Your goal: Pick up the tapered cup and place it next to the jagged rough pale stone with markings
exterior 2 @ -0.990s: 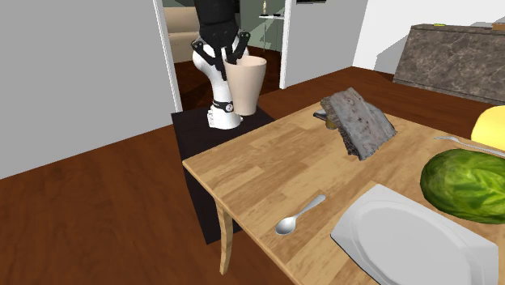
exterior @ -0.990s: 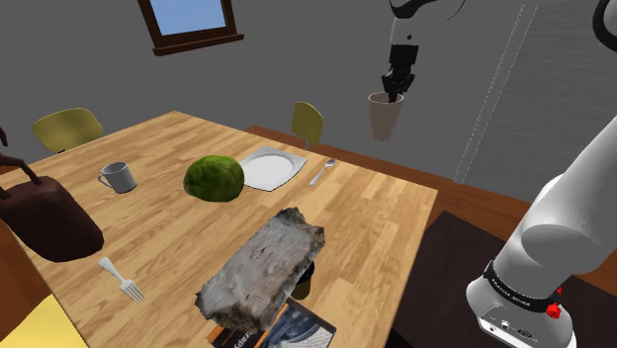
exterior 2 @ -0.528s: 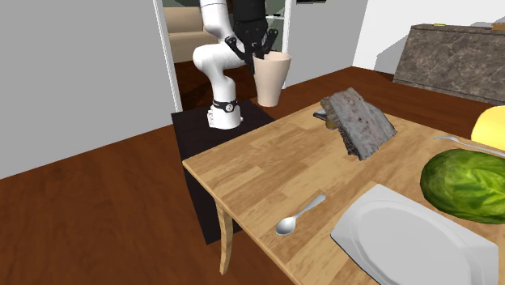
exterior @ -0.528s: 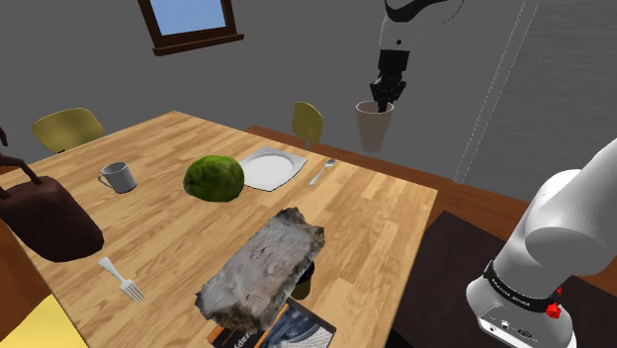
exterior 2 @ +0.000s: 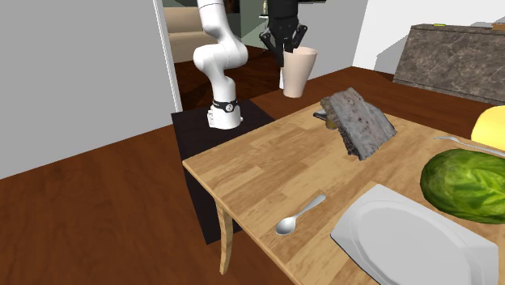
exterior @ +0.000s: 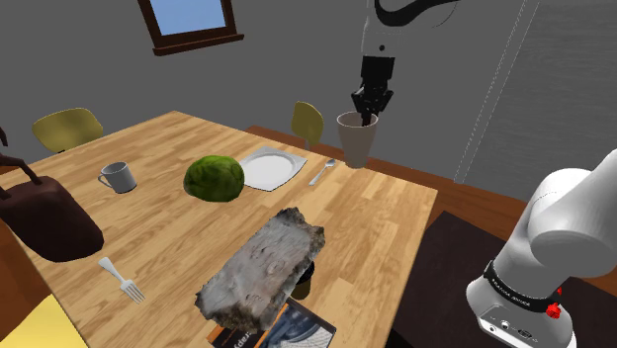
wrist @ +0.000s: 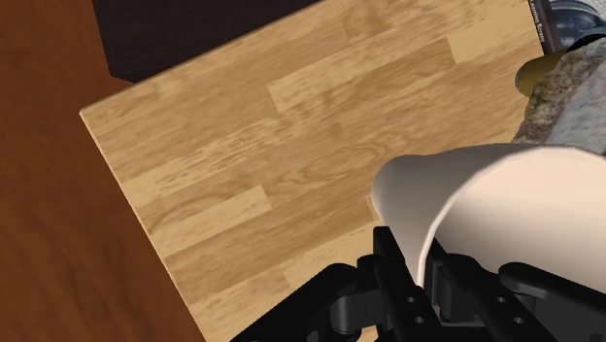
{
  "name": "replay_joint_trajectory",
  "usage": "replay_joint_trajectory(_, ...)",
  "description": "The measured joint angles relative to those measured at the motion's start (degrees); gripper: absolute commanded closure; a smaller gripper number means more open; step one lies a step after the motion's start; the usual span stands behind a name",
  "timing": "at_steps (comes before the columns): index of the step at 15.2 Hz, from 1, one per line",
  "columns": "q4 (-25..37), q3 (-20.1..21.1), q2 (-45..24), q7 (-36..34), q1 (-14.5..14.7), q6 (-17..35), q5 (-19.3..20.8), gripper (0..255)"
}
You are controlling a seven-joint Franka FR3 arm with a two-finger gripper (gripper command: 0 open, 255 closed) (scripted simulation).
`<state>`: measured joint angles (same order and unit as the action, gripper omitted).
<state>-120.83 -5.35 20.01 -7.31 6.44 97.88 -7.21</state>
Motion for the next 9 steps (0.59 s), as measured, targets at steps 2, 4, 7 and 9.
replay_joint_trajectory(2,-0.76,1.9,0.58,-2.66,1.06,0.56,-0.75,255)
replay_joint_trajectory(4,-1.75,3.99,1.09,-5.47,2.24,1.49,-1.63,255)
replay_joint_trajectory(7,-4.06,4.71,1.27,-6.23,2.61,3.72,-2.0,255)
replay_joint_trajectory(9,-5.39,4.84,1.12,-6.18,2.68,5.2,-2.1,255)
